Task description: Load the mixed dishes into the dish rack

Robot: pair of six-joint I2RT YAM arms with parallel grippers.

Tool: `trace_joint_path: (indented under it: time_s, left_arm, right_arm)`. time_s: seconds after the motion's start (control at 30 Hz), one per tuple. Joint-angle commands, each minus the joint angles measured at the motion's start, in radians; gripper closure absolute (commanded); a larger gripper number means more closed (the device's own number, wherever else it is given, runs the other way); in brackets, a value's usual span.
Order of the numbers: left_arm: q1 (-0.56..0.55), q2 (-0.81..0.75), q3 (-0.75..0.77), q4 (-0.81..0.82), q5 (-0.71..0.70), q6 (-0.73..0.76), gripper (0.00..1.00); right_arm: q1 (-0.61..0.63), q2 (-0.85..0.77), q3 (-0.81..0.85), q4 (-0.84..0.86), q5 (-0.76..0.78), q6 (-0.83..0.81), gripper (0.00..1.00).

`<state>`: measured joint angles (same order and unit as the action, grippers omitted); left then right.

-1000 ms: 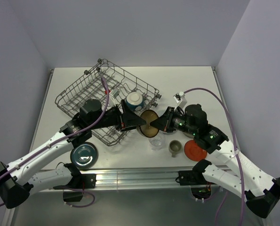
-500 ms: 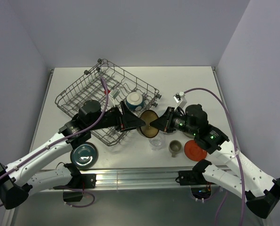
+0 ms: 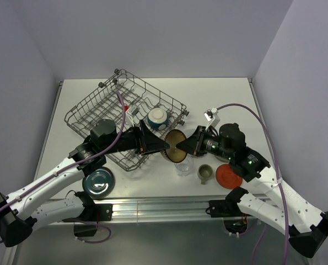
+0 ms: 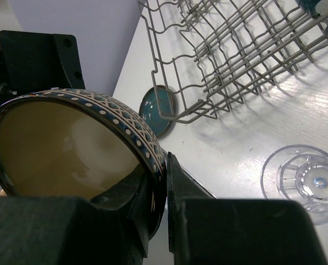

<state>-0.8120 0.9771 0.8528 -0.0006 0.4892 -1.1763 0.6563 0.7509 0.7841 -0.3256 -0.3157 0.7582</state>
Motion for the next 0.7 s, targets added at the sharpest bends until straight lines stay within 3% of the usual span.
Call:
trace_joint_path:
  time_s: [0.0, 0.07, 0.1, 0.13, 0.23, 0.37, 0.4, 0.47, 0.53, 0.6, 0.67]
  left_arm:
    - [-0.018, -0.023, 0.017, 0.201, 0.083, -0.048, 0.28]
    - [-0.018, -0.023, 0.014, 0.208, 0.084, -0.046, 0.37]
    - [-0.018, -0.021, 0.012, 0.211, 0.086, -0.045, 0.52]
    - [-0.018, -0.023, 0.009, 0.214, 0.086, -0.043, 0.58]
    - [-0.018, -0.023, 0.014, 0.194, 0.078, -0.033, 0.99]
    - [-0.018, -0.028, 0.014, 0.169, 0.063, -0.011, 1.00]
    - [-0.018, -0.031, 0.017, 0.163, 0.058, -0.008, 1.00]
    - [-0.016, -0.035, 0.026, 0.131, 0.045, 0.009, 1.00]
    - [-0.018, -0.040, 0.032, 0.117, 0.035, 0.020, 1.00]
    - [-0.015, -0.040, 0.035, 0.103, 0.028, 0.024, 1.00]
    - [-0.015, -0.038, 0.034, 0.103, 0.026, 0.026, 1.00]
  right_arm:
    - [0.002, -0.002, 0.004, 0.080, -0.026, 0.010, 1.00]
    - [0.003, -0.001, 0.006, 0.079, -0.029, 0.009, 1.00]
    - [0.002, 0.004, 0.009, 0.076, -0.031, 0.007, 1.00]
    - [0.003, 0.005, 0.010, 0.074, -0.031, 0.006, 1.00]
    - [0.003, 0.013, 0.020, 0.074, -0.039, -0.002, 1.00]
    - [0.002, 0.036, 0.050, 0.050, -0.031, -0.020, 0.83]
    - [0.003, 0.039, 0.059, 0.046, -0.029, -0.023, 0.68]
    - [0.002, 0.042, 0.069, 0.037, -0.028, -0.033, 0.59]
    - [0.002, 0.041, 0.073, 0.036, -0.026, -0.036, 0.40]
    - [0.002, 0.039, 0.072, 0.034, -0.028, -0.037, 0.30]
    - [0.002, 0.038, 0.072, 0.033, -0.023, -0.039, 0.27]
